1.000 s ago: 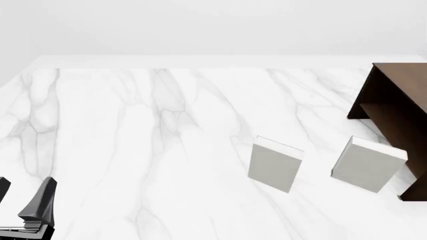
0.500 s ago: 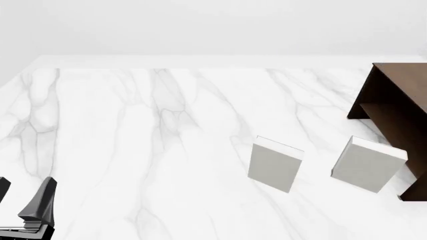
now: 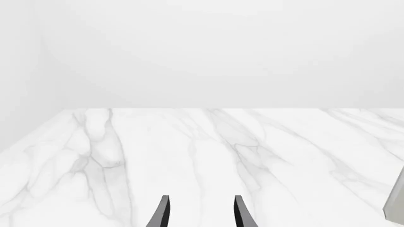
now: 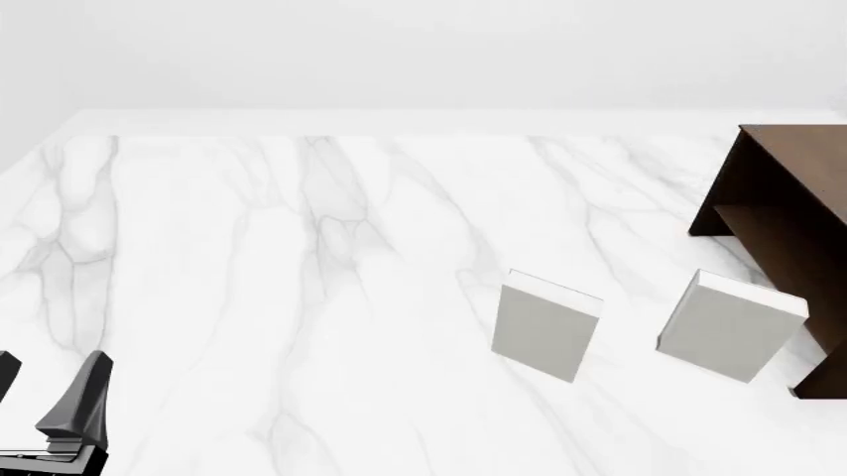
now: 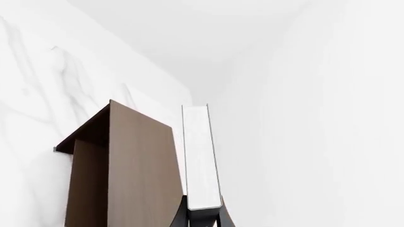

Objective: Pick up the book on the left and place it on top of the shelf.

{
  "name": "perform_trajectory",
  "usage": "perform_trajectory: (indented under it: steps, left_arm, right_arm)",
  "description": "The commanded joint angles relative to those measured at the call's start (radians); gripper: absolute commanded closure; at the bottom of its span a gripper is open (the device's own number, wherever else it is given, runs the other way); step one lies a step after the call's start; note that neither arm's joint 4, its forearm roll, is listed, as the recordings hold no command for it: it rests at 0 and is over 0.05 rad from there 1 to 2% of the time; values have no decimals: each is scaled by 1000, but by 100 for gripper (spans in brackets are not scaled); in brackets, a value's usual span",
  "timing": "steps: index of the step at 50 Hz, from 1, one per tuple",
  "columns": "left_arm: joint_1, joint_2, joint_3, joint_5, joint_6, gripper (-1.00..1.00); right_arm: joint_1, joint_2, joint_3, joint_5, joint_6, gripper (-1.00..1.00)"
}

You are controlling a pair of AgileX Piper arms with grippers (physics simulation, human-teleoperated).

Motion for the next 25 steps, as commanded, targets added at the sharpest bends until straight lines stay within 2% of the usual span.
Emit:
perform_trajectory:
  steps: [1,25]
  left_arm:
    - [0,0,0,0,0,-100]
    - [0,0,0,0,0,-100]
  right_arm:
    - [-15,53,-34,-40,9,100]
    - [-24,154,-74,-85,-19,100]
